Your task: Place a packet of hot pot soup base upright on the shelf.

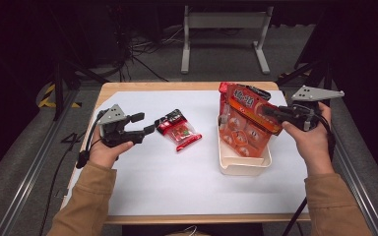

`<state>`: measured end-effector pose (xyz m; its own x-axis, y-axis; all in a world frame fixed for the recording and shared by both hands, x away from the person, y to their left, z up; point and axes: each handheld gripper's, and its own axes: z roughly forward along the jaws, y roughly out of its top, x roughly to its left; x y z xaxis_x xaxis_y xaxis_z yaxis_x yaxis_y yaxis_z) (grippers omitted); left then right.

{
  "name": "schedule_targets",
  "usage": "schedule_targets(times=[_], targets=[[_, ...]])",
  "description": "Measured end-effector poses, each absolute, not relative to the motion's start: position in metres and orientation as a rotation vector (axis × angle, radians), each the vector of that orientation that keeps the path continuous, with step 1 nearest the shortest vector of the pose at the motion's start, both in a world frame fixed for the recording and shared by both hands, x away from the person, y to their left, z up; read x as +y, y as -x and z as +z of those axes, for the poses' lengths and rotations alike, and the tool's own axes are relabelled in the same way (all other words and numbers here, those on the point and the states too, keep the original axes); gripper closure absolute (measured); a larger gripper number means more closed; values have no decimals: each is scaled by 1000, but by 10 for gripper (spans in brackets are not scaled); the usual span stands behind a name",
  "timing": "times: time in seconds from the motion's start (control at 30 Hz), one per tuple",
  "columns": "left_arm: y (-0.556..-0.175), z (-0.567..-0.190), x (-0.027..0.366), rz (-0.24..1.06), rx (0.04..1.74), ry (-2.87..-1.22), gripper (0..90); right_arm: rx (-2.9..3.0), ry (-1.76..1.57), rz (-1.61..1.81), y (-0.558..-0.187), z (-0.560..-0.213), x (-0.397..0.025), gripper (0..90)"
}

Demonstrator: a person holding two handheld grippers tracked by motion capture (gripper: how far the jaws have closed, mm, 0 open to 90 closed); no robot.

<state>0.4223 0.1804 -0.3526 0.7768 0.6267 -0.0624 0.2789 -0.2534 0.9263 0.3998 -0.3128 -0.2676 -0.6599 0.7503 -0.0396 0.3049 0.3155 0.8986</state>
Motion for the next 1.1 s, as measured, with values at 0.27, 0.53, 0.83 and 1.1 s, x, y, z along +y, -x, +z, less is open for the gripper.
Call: schedule_targets(times=[0.27, 0.53, 0.83, 1.1], targets=[[-428, -356, 176, 400, 696, -1886, 316, 2055, -936, 1385, -387, -259, -326, 713], [-429, -357, 172, 393, 679, -1910, 314, 2014, -962, 1438, -375, -256, -340, 606], [-432, -361, 172, 399, 699, -1931, 314, 1936, -989, 1462, -359, -252, -363, 567], [-438, -366, 175, 427, 763, -1943, 309, 1887, -1028, 1458, -353, -266, -378, 533]])
